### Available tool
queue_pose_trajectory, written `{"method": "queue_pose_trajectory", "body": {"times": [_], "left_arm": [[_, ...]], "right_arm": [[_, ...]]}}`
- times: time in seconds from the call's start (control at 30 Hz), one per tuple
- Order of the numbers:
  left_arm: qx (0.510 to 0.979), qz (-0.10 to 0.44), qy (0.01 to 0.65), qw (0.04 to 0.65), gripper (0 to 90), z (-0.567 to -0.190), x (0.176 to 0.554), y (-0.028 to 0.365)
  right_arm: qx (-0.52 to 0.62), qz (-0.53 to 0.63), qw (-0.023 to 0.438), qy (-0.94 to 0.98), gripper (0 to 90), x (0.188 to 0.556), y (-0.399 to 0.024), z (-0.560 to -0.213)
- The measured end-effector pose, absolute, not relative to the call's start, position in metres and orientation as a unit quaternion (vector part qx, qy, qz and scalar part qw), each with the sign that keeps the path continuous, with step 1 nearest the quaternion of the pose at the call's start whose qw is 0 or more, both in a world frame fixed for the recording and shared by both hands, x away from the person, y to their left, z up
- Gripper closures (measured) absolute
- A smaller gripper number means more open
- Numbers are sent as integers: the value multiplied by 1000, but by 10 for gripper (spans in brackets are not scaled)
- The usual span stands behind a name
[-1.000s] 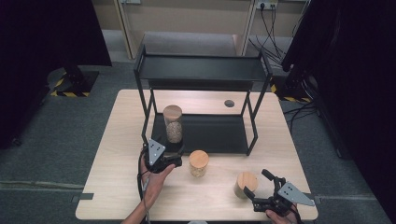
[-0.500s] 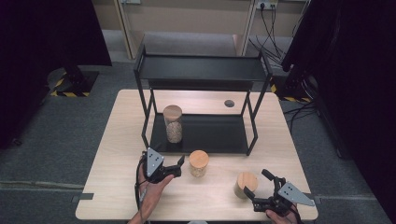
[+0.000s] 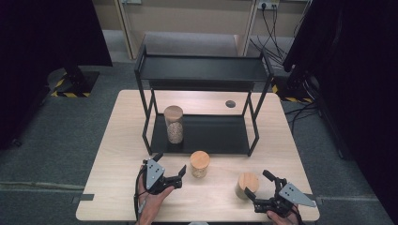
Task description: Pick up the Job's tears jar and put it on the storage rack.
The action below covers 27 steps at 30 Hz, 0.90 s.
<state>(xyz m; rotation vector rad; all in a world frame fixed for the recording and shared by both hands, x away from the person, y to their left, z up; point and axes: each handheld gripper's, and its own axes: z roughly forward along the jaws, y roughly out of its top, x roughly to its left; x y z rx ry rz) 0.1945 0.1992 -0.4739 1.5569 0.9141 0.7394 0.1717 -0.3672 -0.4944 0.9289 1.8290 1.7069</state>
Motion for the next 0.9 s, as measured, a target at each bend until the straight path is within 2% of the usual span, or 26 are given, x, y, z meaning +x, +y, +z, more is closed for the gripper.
{"method": "queue_pose_trajectory", "body": {"times": [0.9], "left_arm": [[670, 299, 373, 569, 31, -483, 165, 200]], "right_arm": [[338, 622, 234, 666, 5, 171, -368, -494]]}}
